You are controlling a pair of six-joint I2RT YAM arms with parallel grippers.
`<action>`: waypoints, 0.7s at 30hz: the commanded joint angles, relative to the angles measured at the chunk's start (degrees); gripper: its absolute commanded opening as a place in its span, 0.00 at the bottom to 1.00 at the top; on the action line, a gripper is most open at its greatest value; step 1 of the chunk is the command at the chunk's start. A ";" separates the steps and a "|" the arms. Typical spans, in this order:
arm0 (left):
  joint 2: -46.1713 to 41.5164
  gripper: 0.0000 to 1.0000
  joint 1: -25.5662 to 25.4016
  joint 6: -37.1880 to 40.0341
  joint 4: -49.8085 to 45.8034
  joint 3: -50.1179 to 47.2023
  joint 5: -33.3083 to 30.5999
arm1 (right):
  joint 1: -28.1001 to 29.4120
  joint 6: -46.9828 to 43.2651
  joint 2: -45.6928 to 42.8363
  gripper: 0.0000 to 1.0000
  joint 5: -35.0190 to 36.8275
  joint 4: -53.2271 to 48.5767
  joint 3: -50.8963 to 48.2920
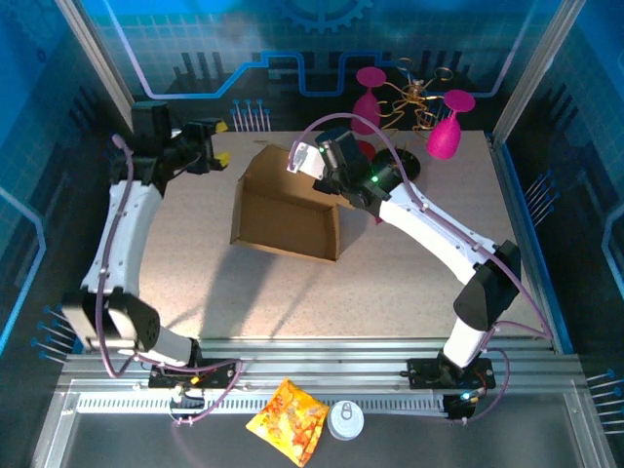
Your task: Fold the paper box
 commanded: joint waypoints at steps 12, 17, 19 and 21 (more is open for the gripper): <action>0.43 0.58 -5.43 -4.78 1.15 -5.10 2.90 | 2.26 -0.63 -0.69 0.00 2.10 3.94 0.12; 0.32 0.59 -6.28 -8.04 3.78 -7.81 4.03 | 3.23 -1.01 -0.66 0.00 3.28 4.87 -0.19; 0.15 0.59 -6.48 -9.68 5.09 -9.07 4.28 | 3.50 -1.18 -0.79 0.00 3.28 5.25 -0.18; 0.36 0.59 -6.57 -10.38 5.60 -9.72 4.59 | 4.16 -1.75 -0.94 0.00 3.42 5.89 -0.48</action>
